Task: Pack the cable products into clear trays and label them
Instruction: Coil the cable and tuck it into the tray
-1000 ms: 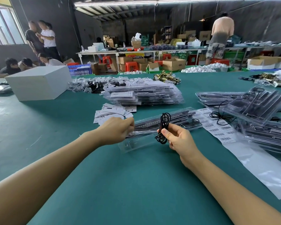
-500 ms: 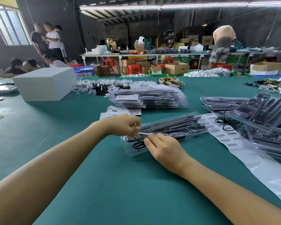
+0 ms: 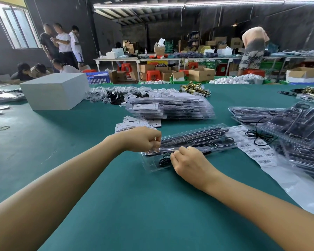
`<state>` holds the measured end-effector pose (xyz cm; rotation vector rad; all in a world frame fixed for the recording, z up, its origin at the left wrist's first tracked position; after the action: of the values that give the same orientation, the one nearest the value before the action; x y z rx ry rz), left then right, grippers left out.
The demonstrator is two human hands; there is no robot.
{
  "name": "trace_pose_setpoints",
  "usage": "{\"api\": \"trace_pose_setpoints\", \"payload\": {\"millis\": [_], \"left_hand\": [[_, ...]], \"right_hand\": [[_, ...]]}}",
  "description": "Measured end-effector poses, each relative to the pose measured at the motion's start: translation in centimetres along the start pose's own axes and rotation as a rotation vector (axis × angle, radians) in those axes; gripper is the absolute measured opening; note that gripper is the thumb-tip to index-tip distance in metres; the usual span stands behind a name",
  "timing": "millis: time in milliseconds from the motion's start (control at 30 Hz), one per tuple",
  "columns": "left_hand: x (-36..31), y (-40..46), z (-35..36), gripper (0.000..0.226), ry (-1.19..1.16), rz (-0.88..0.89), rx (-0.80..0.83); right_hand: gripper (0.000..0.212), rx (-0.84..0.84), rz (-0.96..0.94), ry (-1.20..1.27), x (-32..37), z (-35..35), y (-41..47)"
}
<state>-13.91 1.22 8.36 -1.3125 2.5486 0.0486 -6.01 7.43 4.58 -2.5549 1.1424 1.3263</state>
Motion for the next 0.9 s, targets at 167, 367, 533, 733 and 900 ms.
{"api": "trace_pose_setpoints", "payload": {"millis": [167, 367, 533, 733, 900], "left_hand": [[0.1, -0.1, 0.1, 0.025, 0.055, -0.005, -0.013], [-0.1, -0.2, 0.2, 0.023, 0.060, 0.006, -0.030], [-0.1, -0.4, 0.5, 0.018, 0.076, 0.021, -0.064], [-0.7, -2.1, 1.2, 0.008, 0.109, 0.050, -0.241], [-1.4, -4.1, 2.5, 0.021, 0.196, 0.049, -0.490]], "right_hand": [[0.029, 0.108, 0.083, 0.125, -0.8, 0.1, 0.3], [0.030, 0.187, 0.160, 0.384, -1.5, 0.7, 0.0], [0.034, 0.192, 0.191, 0.493, -0.4, 1.2, -0.9], [0.050, 0.217, 0.351, 0.555, 0.1, 1.4, -2.0], [0.057, 0.243, 0.394, 0.580, 0.1, 1.2, -2.4]]}}
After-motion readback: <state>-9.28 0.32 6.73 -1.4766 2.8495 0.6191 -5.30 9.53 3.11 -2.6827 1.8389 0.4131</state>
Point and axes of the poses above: each hand's wrist, its own y-axis towards the middle knuckle, its own z-axis out of the palm, x = y × z, the point moved 10 cm from there along y, towards the middle knuckle, and after that the axes turned 3 degrees about -y, right-handed, at the moved point
